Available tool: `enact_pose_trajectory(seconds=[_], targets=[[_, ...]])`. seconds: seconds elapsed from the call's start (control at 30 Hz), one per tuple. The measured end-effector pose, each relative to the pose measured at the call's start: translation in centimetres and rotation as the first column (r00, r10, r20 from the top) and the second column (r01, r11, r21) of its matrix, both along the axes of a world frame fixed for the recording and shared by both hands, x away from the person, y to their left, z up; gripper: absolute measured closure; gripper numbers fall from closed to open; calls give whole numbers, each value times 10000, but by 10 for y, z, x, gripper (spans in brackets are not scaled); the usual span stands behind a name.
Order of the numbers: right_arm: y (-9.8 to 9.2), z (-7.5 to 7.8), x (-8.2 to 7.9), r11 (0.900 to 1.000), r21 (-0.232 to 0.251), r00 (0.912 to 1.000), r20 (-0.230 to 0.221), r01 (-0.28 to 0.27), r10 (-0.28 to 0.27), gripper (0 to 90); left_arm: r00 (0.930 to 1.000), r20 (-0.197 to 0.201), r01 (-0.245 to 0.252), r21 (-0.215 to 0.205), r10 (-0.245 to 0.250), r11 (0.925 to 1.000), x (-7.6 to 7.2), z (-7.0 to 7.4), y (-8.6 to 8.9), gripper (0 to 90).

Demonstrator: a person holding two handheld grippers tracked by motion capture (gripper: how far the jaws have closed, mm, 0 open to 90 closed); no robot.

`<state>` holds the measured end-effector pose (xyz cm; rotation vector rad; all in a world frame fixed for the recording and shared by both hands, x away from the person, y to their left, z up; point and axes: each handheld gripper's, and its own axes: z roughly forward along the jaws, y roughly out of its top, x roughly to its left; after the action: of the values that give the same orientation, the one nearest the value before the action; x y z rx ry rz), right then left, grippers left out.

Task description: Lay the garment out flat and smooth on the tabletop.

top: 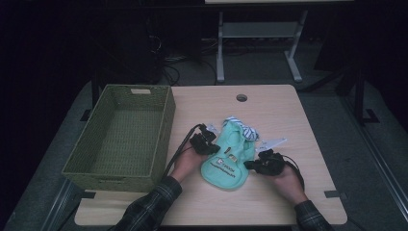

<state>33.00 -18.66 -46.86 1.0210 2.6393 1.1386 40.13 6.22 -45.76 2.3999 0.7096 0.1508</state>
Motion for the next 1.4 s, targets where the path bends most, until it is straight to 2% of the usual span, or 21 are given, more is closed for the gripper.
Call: enact_pose_trajectory(seconds=[0.3,0.63,0.77,0.93,1.07,1.27,1.37,1.4], targets=[[-6,0,0,9999,-67,9999,-81,148,-149,896,9996,-133,236,115,-234,9997,-12,1,0,898],[-15,1,-1,9993,-277,9996,-74,261,-263,896,9970,-488,598,-36,-599,9982,-37,2,1,897],[-19,0,-5,9992,-185,9993,-130,340,-343,897,9951,-560,821,25,-818,9966,-46,2,3,897],[-23,1,-10,9993,-149,9993,-141,351,-353,896,9942,-602,896,10,-894,9960,-49,2,3,897],[-25,3,-9,9987,-64,9987,-41,501,-501,896,9954,-513,795,-290,-809,9964,-51,7,6,851],[-26,6,-8,9987,33,9987,40,517,-517,895,9940,-446,965,-739,-999,9926,-61,15,7,763],[-24,6,-8,9992,16,9992,81,393,-393,894,9924,-438,1119,-618,-1147,9918,-66,12,4,689],[-23,5,-8,9992,37,9992,18,397,-397,894,9935,-474,998,-694,-1032,9926,-68,10,2,662]])
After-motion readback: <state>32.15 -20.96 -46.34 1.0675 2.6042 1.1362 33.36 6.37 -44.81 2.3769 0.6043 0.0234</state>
